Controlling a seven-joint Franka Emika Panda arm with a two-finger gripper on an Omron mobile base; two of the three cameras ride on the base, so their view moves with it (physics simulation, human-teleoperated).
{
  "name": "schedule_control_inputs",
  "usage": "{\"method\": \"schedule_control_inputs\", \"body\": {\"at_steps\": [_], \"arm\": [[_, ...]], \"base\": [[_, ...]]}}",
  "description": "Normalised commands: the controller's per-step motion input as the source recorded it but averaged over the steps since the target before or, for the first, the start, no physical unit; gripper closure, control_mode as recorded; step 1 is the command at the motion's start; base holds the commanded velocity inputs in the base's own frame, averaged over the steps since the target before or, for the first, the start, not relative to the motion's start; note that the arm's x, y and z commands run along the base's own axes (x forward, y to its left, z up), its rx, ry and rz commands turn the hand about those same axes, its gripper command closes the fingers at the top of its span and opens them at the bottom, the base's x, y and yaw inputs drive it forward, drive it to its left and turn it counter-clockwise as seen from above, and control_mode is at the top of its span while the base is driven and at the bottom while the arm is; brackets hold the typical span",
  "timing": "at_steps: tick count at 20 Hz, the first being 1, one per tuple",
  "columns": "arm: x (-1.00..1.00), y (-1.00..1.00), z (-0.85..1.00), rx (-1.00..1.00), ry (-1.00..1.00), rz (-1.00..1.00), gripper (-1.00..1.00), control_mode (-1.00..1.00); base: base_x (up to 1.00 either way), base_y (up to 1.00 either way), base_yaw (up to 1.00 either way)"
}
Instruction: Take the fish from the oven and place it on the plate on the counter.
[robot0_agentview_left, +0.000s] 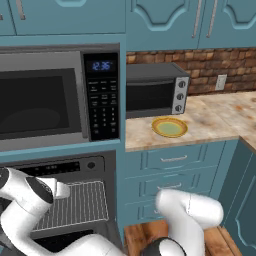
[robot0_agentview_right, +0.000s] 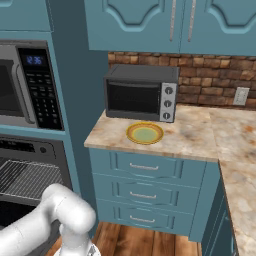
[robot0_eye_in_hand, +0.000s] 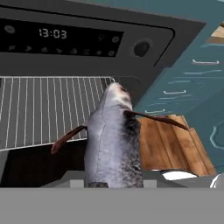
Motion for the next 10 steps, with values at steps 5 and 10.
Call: {"method": "schedule_control_inputs", "body": {"at_steps": [5, 10], "arm": [[-0.64, -1.00, 0.90, 0.00, -0.07, 0.00, 1.00, -1.00], [-0.38, -1.00, 0.95, 0.01, -0.18, 0.06, 1.00, -1.00]], "base": [[0.00, 0.00, 0.00], [0.00, 0.00, 0.00]]}}
